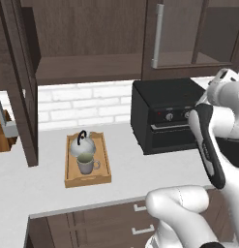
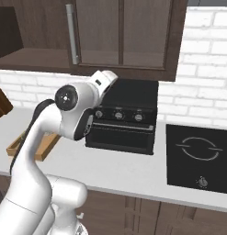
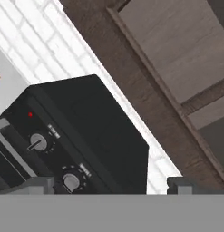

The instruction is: Pick the kettle from the counter and place it on the tray. Then pick the mug from the cabinet and place it on the tray. Then close the cabinet doors.

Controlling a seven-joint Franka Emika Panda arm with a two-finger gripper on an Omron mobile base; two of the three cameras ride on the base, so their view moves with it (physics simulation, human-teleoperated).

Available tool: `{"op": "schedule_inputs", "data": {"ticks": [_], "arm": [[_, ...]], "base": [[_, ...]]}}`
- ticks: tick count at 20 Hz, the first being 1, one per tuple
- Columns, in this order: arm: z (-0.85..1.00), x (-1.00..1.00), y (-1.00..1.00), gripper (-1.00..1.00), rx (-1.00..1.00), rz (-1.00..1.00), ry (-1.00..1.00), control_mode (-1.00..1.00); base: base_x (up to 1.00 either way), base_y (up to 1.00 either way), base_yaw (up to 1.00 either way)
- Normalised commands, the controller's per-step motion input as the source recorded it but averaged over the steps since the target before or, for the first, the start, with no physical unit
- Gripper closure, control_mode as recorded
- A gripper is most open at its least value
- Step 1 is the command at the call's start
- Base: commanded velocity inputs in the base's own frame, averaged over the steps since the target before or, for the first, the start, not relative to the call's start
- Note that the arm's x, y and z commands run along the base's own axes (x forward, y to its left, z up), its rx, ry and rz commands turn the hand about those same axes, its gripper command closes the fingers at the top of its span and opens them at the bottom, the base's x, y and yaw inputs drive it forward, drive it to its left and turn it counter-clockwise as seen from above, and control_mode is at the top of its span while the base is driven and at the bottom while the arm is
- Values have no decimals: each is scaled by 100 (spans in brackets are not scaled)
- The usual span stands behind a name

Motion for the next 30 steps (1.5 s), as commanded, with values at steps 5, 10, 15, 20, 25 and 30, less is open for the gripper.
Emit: {"op": "schedule_inputs", "data": {"ticks": [5, 10, 15, 20, 25, 30], "arm": [[22, -60, 59, -100, -24, -16, -13, -100], [16, -41, 70, -100, -28, -20, -4, -100], [-3, -18, 64, -100, -27, -15, 0, -100], [-1, -9, 37, -100, -12, -3, -2, -100], [-1, 0, 27, -100, -5, -3, 0, -100], [0, -1, 21, -100, -4, -3, 0, -100]], "base": [[0, 0, 0], [0, 0, 0], [0, 0, 0], [0, 0, 0], [0, 0, 0], [0, 0, 0]]}}
